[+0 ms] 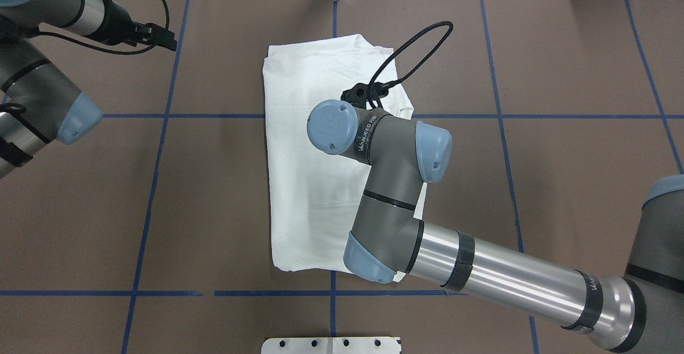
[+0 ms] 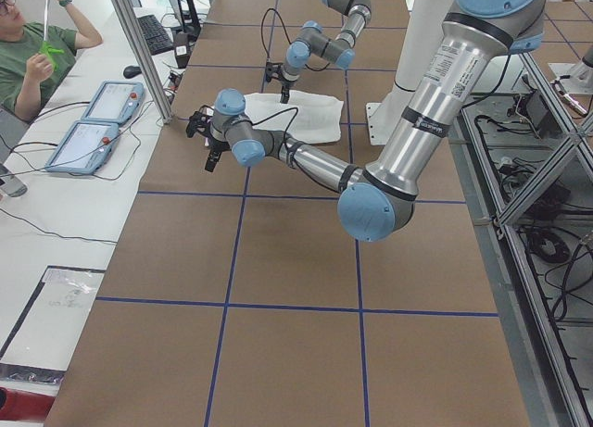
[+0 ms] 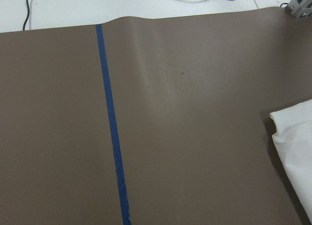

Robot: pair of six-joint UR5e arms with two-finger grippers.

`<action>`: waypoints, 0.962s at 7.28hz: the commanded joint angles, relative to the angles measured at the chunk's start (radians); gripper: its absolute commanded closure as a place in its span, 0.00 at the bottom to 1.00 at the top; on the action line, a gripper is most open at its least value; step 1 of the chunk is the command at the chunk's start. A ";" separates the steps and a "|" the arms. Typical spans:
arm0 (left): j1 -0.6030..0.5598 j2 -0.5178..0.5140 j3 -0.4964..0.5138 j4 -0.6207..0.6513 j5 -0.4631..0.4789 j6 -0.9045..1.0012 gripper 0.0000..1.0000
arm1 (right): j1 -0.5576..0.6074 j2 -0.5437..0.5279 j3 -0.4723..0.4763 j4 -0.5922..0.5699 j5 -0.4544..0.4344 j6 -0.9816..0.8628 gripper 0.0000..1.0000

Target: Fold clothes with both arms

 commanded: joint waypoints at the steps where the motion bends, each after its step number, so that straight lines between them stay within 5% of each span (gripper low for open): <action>1: 0.000 0.000 -0.001 0.000 0.000 0.000 0.00 | -0.004 -0.008 0.001 -0.002 -0.009 0.000 0.00; 4: 0.000 0.000 -0.001 0.000 0.000 0.000 0.00 | -0.013 -0.034 0.003 -0.019 -0.018 0.000 0.00; 7: 0.000 0.002 -0.001 0.000 0.000 0.000 0.00 | -0.059 -0.185 0.201 -0.141 -0.032 -0.017 0.00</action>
